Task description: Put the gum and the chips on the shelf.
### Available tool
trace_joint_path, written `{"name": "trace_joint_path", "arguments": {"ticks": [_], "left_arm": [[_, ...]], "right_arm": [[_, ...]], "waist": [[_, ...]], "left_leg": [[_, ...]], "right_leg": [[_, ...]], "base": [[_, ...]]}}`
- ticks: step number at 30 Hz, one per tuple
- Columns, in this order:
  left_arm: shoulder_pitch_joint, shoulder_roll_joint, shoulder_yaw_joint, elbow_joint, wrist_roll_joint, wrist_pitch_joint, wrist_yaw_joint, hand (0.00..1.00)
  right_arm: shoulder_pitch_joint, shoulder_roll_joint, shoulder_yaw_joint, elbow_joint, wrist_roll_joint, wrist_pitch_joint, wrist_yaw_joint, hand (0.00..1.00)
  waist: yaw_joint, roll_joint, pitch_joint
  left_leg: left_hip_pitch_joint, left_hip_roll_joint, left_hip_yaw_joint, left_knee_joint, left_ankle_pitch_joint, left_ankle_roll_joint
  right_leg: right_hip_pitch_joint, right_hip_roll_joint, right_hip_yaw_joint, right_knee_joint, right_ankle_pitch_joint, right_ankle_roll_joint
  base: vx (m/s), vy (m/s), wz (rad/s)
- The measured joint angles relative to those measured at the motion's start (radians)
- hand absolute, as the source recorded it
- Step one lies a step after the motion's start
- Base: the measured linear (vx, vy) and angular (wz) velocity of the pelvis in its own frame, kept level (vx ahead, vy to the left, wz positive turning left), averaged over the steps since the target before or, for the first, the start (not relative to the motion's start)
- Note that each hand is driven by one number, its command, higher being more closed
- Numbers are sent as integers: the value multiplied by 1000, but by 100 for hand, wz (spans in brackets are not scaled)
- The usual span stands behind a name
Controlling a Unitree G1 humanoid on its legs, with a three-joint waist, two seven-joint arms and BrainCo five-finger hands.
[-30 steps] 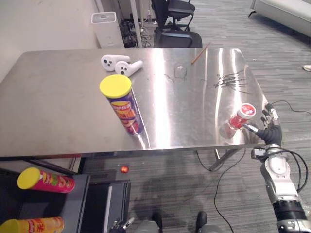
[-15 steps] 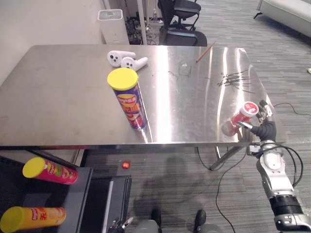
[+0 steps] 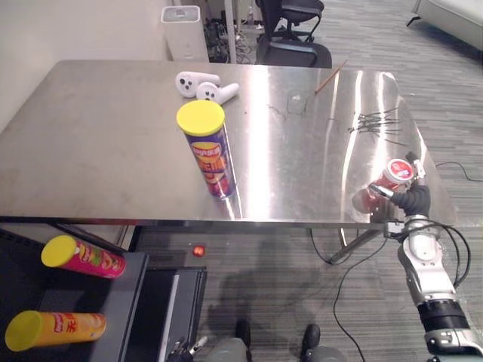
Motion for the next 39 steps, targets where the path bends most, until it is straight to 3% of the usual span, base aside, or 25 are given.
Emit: {"name": "trace_joint_path", "arguments": {"ticks": [17, 30, 33, 39], "left_arm": [[1, 1, -11, -31, 0, 1, 0, 0], [1, 1, -14, -31, 0, 1, 0, 0], [1, 1, -13, -35, 0, 2, 0, 0], [1, 1, -2, -39, 1, 12, 1, 0]], "right_arm": [[-35, 0, -12, 2, 1, -8, -62, 100], [-35, 0, -15, 0, -33, -29, -69, 100], [-30, 0, -15, -72, -41, -30, -50, 100], [15, 0, -14, -247, -20, -30, 95, 100]], "waist": [[6, 6, 30], [8, 7, 30], [8, 8, 30], [4, 6, 25]], "left_leg": [[-31, 1, -8, 32, -6, -3], [-34, 4, -7, 38, -7, -2], [-34, 5, -7, 38, -7, -2], [-34, 7, -6, 37, -7, -2]], "right_leg": [[-22, -4, -1, 23, -8, -3], [-29, -3, 1, 36, -10, -6], [-30, -2, 2, 35, -10, -6], [-29, 1, 3, 32, -10, -6]], "base": [[-15, 0, 1], [-3, 0, 0], [0, 0, 0], [0, 0, 0]]}}
